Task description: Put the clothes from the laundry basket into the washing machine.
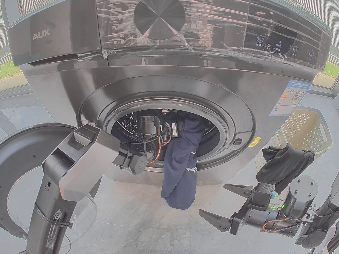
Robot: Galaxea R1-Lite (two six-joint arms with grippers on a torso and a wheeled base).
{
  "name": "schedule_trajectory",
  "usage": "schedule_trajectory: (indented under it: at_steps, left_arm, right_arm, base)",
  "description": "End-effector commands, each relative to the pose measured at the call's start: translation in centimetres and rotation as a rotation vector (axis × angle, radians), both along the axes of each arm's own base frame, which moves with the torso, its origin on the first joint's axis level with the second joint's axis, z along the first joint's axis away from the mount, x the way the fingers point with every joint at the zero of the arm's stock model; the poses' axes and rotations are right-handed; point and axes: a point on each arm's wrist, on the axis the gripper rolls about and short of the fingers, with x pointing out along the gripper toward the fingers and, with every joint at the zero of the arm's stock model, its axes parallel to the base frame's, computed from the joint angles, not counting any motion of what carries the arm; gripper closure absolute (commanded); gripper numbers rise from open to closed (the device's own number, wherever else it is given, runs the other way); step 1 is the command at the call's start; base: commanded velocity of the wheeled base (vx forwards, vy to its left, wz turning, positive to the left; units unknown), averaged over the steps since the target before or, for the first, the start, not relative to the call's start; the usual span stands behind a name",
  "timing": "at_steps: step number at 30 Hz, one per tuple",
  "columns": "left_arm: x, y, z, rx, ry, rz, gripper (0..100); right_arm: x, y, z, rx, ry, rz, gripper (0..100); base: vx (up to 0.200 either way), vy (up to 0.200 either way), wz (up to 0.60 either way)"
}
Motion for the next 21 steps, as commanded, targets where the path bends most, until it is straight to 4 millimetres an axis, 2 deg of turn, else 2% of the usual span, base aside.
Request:
schedule_trajectory:
  at_steps: [1, 5, 8, 16, 17, 21]
  left_arm:
    - [-4.6, -2.0, 1.5, 0.04, 0.072, -0.11, 0]
    - [-6.4, -2.6, 0.5, 0.072, 0.123, -0.168, 0]
    - [-7.1, -2.7, -0.4, 0.088, 0.154, -0.199, 0]
    - [-6.9, -2.7, -2.4, 0.121, 0.19, -0.216, 0]
    - [-6.9, -2.7, -2.7, 0.124, 0.193, -0.216, 100]
    - [-6.3, -3.0, -2.6, 0.102, 0.172, -0.214, 100]
  right_arm:
    - [0.0, 0.0, -0.1, -0.003, 0.002, -0.001, 0]
    - [0.0, 0.0, 0.0, -0.001, 0.001, -0.001, 0]
    - [0.0, 0.0, -0.1, -0.003, 0.002, -0.002, 0]
    - [0.0, 0.0, -0.1, -0.002, 0.001, -0.001, 0]
    - [0.0, 0.0, -0.1, -0.003, 0.002, -0.001, 0]
    - [0.0, 0.1, -0.1, -0.002, 0.001, -0.001, 0]
  base:
    - [0.0, 0.0, 0.0]
    - [0.0, 0.0, 0.0]
    - [0.0, 0.0, 0.0]
    - [0.0, 0.0, 0.0]
    - [0.0, 0.0, 0.0]
    - [0.0, 0.0, 0.0]
